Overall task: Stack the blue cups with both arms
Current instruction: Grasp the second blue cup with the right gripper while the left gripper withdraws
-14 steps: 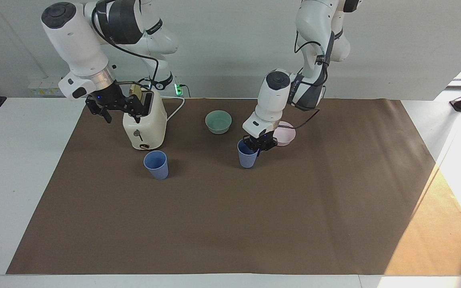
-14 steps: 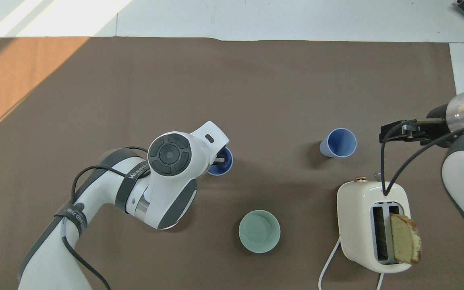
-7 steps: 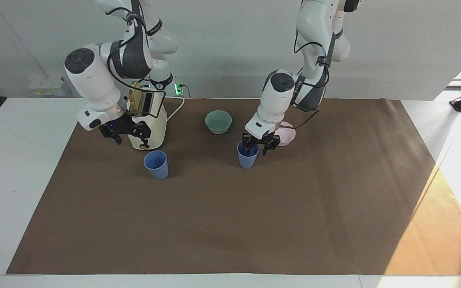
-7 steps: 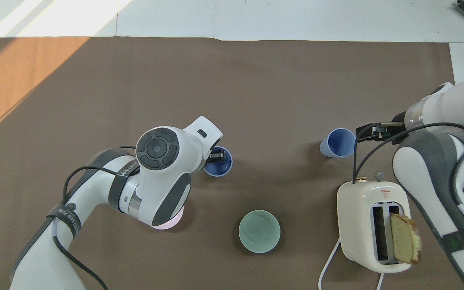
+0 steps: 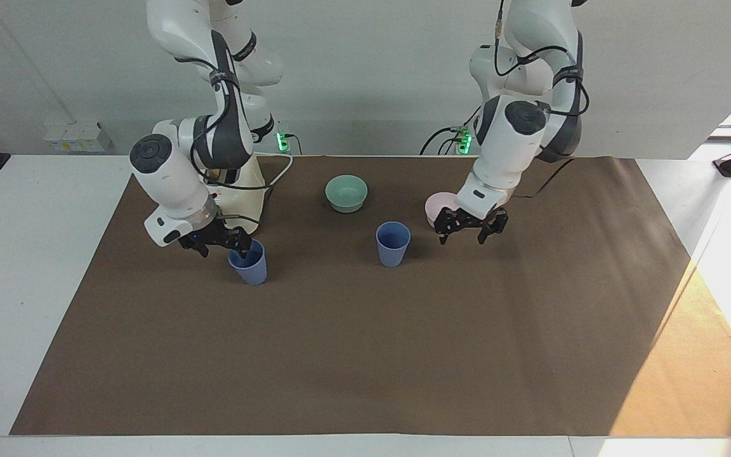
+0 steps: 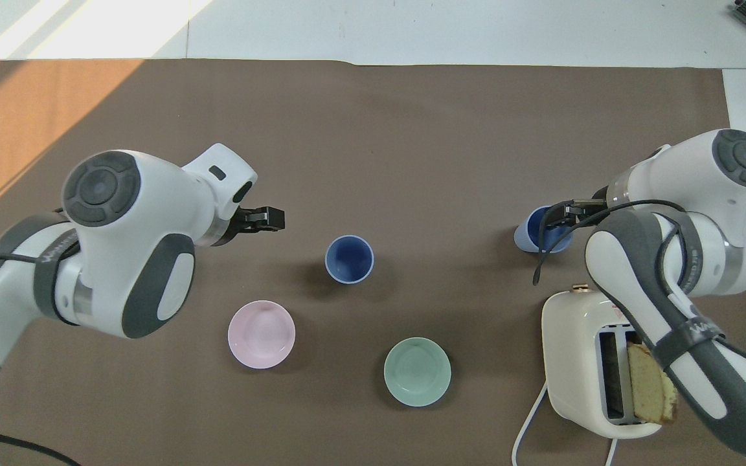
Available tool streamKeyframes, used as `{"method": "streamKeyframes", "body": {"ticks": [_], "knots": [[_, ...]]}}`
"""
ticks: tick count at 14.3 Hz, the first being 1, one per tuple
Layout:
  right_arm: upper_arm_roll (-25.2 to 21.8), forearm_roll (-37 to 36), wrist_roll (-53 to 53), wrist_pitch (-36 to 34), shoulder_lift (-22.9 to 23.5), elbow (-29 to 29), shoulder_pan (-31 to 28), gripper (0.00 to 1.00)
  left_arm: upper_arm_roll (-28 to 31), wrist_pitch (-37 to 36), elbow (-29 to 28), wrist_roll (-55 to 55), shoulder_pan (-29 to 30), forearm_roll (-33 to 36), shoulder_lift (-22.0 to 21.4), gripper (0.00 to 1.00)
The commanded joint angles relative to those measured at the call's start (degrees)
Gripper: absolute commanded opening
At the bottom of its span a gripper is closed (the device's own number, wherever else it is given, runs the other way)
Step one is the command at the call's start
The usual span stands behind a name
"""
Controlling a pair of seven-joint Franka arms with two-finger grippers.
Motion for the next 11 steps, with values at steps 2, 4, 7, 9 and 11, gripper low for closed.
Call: {"method": "streamKeyframes", "body": {"ticks": [2, 4, 7, 9, 11], "knots": [[0.2, 0.5, 0.4, 2.8, -0.2, -1.9, 1.0, 0.24, -0.6, -4.8, 0.8, 9.8, 7.7, 3.5, -4.1, 1.0], [0.2, 0.4, 0.2, 2.8, -0.1, -1.8, 1.3, 0.0, -0.6, -7.9, 4.7, 15.0, 12.0, 4.3, -3.7, 1.0], [0.2, 0.5, 0.6, 2.5, 0.0, -1.4, 1.3, 0.0, -0.6, -14.8, 12.2, 25.0, 18.7, 4.3, -3.0, 1.0], [0.2, 0.5, 0.3, 1.6, 0.3, -0.3, 1.3, 0.0, -0.6, -17.9, 16.4, 28.4, 21.4, 4.4, -2.1, 1.0], [0.1, 0.4, 0.6, -2.8, -0.1, 3.1, 1.7, 0.0, -0.5, -21.6, 20.1, 31.3, 22.3, 7.1, -0.9, 1.0]]}}
